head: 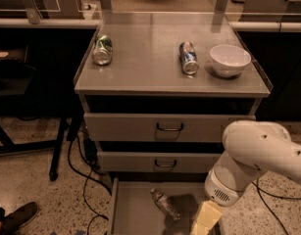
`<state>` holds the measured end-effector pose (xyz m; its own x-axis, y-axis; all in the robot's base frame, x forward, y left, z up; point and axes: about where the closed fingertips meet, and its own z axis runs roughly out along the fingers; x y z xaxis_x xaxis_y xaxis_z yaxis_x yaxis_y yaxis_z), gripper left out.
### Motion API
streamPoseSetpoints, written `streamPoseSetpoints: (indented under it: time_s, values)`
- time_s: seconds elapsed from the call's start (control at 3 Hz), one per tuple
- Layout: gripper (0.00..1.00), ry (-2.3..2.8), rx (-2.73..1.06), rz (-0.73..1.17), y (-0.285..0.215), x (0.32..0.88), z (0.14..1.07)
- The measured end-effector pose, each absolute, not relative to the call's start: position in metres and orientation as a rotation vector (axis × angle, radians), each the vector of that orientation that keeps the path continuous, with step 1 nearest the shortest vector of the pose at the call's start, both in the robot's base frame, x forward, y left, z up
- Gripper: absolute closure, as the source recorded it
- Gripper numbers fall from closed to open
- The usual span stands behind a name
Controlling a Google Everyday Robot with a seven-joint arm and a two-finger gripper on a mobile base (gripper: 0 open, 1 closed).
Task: Pick water bottle from bottom drawer and place on counter
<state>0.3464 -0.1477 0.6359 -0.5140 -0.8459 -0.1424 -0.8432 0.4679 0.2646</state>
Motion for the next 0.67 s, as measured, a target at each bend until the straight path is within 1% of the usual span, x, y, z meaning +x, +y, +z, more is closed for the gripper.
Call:
streamPoseSetpoints:
  time_s: [0.33, 0.67]
  values:
    - [0.0, -2.644, 1.516, -0.553, -0.1435, 0.3425, 0.6088]
    - [0.0, -2.644, 1.516, -0.553, -0.1435, 0.3425, 0.6087]
